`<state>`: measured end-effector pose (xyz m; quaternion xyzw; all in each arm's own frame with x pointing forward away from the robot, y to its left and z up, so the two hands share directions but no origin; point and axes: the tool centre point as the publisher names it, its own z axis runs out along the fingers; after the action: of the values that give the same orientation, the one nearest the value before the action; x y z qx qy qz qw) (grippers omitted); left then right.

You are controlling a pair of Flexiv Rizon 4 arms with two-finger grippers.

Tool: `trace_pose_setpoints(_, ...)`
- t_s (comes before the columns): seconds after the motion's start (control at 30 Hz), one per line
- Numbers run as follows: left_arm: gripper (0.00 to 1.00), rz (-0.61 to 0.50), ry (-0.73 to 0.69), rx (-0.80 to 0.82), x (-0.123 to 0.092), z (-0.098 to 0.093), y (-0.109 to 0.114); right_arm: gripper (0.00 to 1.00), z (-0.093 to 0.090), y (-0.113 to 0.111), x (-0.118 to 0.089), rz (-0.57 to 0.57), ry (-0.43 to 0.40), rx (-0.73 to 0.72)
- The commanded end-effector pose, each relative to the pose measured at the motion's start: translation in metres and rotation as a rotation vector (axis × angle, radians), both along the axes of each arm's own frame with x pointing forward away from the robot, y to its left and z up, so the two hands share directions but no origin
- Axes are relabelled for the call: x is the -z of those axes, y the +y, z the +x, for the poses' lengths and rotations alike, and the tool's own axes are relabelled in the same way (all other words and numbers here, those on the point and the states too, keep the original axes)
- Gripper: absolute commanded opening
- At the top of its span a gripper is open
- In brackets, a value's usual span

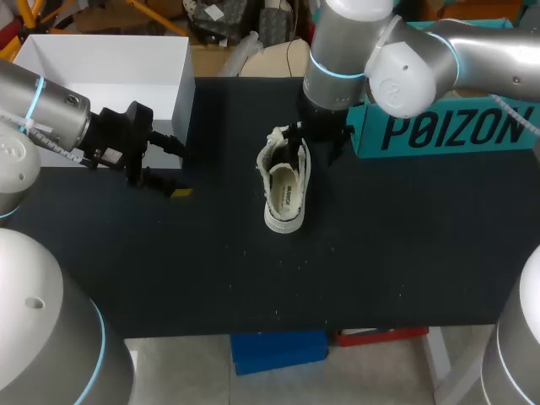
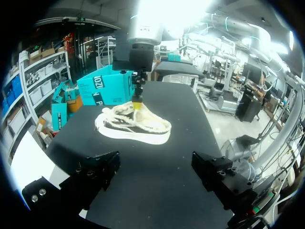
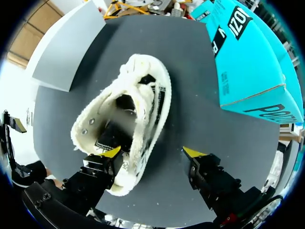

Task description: Take the shoe out of the shoebox, open the shoe tongue, remove and reinsert the insole, then place the shoe into the shoebox

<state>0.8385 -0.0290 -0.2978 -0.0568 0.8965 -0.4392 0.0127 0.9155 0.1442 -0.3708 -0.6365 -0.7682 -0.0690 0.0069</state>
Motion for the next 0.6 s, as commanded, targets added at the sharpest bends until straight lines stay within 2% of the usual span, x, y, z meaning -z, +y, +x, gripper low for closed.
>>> trace_pose_setpoints(0.03, 1.0, 0.0, -0.005, -0.003, 0.001, -0.001, 0.0, 0.62, 0.014, 0.017, 0.023, -0.018, 0.032, 0.008)
trace_pose_setpoints(0.1, 1.0, 0.0, -0.005, -0.003, 0.001, -0.001, 0.0, 0.5, 0.017, 0.02, 0.031, -0.021, 0.038, 0.008)
trace_pose_setpoints(0.33, 1.0, 0.0, -0.005, -0.003, 0.001, -0.001, 0.0, 0.42, 0.017, 0.025, 0.051, -0.045, 0.066, 0.031)
trace_pose_setpoints(0.6, 1.0, 0.0, -0.005, -0.003, 0.001, -0.001, 0.0, 0.36, 0.011, 0.021, 0.05, -0.086, 0.08, 0.067)
